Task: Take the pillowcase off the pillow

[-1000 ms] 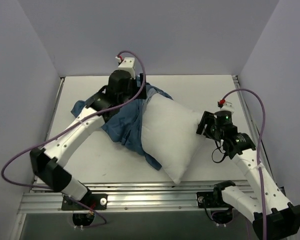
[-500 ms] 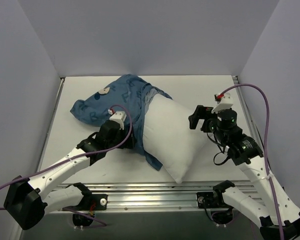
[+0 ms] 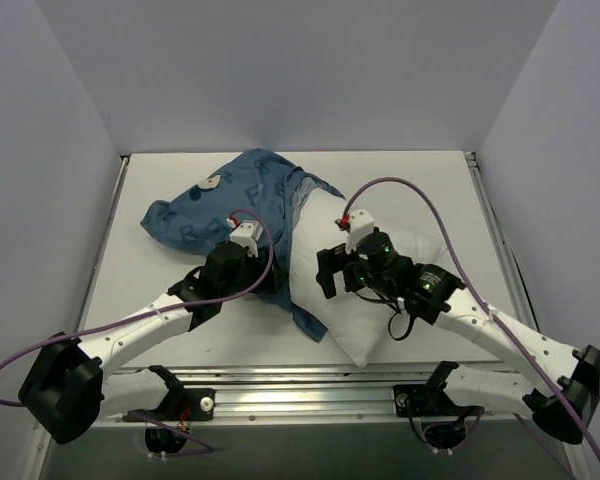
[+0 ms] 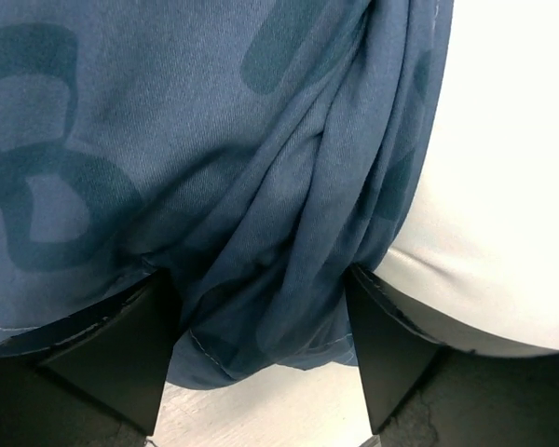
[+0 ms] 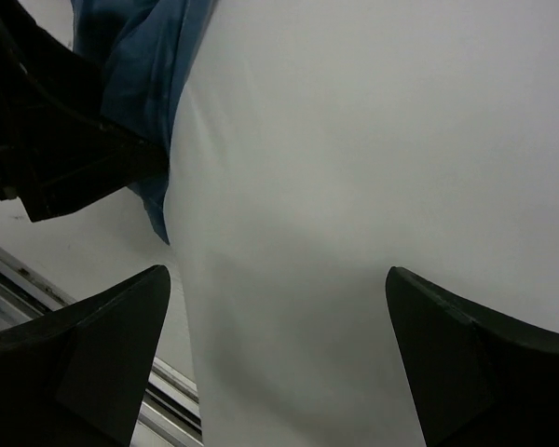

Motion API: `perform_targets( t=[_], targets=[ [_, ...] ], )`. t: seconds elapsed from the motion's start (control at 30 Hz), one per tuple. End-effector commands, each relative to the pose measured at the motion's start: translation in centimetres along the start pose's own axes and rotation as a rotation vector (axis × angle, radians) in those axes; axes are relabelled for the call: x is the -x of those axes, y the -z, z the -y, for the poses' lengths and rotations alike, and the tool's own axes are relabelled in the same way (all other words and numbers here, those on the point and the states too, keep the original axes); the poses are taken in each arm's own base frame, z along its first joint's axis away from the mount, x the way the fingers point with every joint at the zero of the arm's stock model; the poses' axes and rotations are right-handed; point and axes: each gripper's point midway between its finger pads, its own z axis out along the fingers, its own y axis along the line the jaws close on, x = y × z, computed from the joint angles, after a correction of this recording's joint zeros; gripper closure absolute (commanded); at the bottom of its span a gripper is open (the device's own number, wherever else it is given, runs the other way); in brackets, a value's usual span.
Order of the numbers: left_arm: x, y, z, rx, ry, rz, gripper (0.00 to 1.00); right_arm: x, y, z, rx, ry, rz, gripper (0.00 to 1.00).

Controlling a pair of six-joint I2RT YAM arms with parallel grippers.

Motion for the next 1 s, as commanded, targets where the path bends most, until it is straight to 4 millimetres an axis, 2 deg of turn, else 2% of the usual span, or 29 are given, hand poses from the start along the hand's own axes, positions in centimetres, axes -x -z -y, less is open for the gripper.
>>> perform_targets(
  t=[0.0,0.07,0.1,0.23,0.33,0.43,0.53,0.57,0.63,0.67,0.7,0.8,0.97],
  targets=[
    [1.4,-0.4,1.7,-0.070,0.004,0.053,0.23,-1.3,-1.4,-1.2,-0.032,0.068,-0.025,0.05],
    [1.4,-0.4,1.6,-0.068,0.005,0.052,0.28,-2.4,-2.4,-1.3,-0.073,0.098,-0.061,0.04],
    [1.4,-0.4,1.7,-0.070,0.003,0.053,0.29,-3.0,-2.6,-2.1,-0.068,0.125,-0.076,0.03],
    [1.4,-0.5,1.6,-0.068,0.002,0.052,0.31,-6.4,-4.7,-3.0,-0.121,0.208,-0.181,0.00],
    [0.9,-0.5,1.9,-0.086,-0.001,0.029,0.32,-8.5,-6.1,-1.7,-0.208,0.219,-0.231,0.00],
    [0.6,-0.4,1.6,-0.075,-0.003,0.020,0.31,-9.8,-7.0,0.2,-0.309,0.227,-0.260,0.01],
    [0.6,-0.2,1.5,-0.068,-0.009,0.017,0.31,-10.5,-7.7,1.1,-0.349,0.220,-0.284,0.16],
    [0.5,-0.1,1.5,-0.067,-0.011,0.016,0.31,-10.4,-7.8,1.5,-0.361,0.202,-0.284,0.42],
    [0.5,-0.1,1.4,-0.066,-0.013,0.016,0.30,-10.2,-8.1,1.6,-0.358,0.186,-0.273,0.70],
    [0.4,-0.1,1.3,-0.064,-0.012,0.016,0.30,-10.0,-8.2,1.6,-0.353,0.177,-0.266,0.92],
    [0.3,-0.2,1.4,-0.068,-0.014,0.011,0.29,-9.7,-8.2,1.8,-0.349,0.167,-0.260,1.00],
    [0.1,-0.7,1.9,-0.094,-0.011,-0.006,0.27,-8.9,-8.4,1.0,-0.288,0.135,-0.227,1.00],
    [-0.2,-1.3,2.2,-0.100,-0.022,-0.024,0.26,-8.5,-8.2,0.4,-0.237,0.106,-0.217,1.00]
  ],
)
